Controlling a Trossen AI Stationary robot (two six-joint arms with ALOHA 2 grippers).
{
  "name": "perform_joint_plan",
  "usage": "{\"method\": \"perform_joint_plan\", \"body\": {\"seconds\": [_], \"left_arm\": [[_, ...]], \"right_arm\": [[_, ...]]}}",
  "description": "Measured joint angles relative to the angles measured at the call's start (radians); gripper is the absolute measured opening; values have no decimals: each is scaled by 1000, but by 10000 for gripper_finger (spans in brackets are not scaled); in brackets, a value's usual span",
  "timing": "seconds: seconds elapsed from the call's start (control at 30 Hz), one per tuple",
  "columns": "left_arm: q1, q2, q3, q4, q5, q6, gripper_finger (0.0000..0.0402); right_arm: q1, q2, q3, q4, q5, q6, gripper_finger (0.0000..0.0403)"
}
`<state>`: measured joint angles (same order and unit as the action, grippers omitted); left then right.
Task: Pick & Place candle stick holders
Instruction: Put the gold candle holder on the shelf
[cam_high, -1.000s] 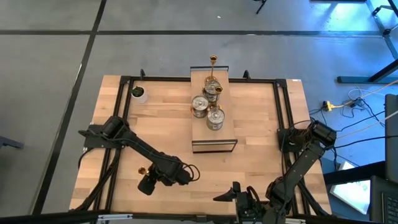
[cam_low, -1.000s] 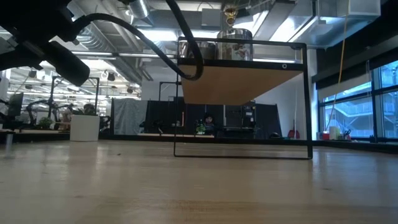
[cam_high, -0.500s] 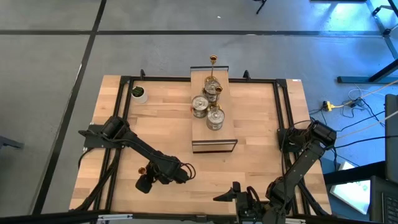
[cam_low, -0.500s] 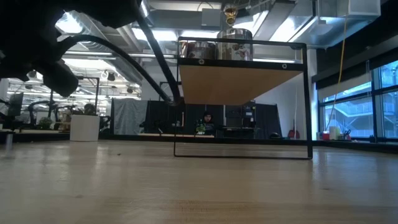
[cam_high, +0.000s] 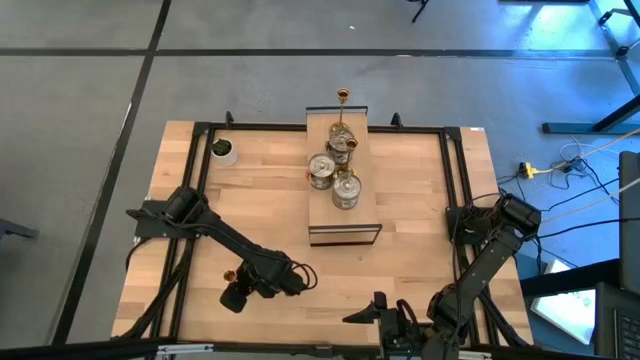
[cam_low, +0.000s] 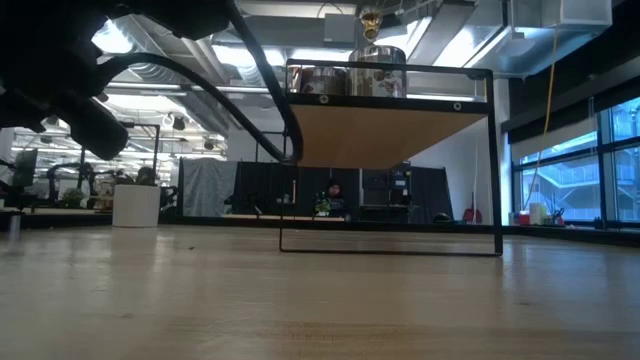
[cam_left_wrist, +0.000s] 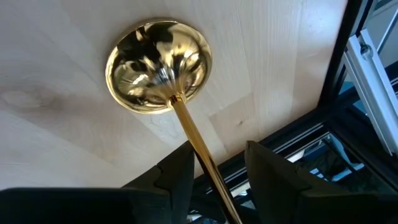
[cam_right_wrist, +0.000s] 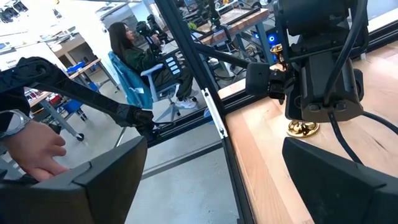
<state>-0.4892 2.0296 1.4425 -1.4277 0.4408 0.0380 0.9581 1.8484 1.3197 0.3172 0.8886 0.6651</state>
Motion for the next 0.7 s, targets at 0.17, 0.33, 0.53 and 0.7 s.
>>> {"method": "perform_joint_plan", "body": {"seconds": [0.17, 0.33, 0.53, 0.7], "left_arm": [[0, 0, 0, 0, -1, 5, 124], [0, 0, 0, 32, -4, -9, 67], [-1, -3, -1, 89, 1, -53, 12], [7, -73, -2, 116, 3, -130, 3]], "right_arm": [[-1, 0, 0, -4, 0, 0, 378], [-2, -5, 0, -12, 6, 0, 378], [-2, -6, 0, -14, 6, 0, 378], [-2, -6, 0, -13, 7, 3, 378]]}}
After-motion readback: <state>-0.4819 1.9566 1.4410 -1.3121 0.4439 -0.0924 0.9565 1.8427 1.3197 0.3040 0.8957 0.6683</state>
